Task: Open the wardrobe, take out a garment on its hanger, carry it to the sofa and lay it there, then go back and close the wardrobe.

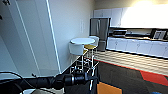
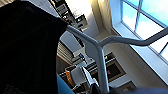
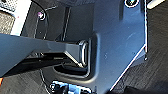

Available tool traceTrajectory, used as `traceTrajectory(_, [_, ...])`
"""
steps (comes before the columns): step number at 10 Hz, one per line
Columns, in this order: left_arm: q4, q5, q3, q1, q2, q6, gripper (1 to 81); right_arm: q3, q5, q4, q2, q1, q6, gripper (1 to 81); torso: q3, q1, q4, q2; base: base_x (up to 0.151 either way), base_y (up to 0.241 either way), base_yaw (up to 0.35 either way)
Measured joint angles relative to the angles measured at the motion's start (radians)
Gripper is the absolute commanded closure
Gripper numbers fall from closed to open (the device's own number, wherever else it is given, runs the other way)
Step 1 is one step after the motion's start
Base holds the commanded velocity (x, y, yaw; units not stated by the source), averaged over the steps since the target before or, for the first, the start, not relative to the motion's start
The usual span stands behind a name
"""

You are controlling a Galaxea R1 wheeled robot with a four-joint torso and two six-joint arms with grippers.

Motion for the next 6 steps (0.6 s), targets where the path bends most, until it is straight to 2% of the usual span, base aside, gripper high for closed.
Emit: traceTrajectory(6, [0.003, 0.005, 0.009, 0.000, -0.025, 0.000, 81.1, -0.012, -0.001, 0.000, 0.008, 0.000, 0.000, 1.0, 0.000, 0.000, 0.000, 0.000, 0.000, 0.000, -0.258])
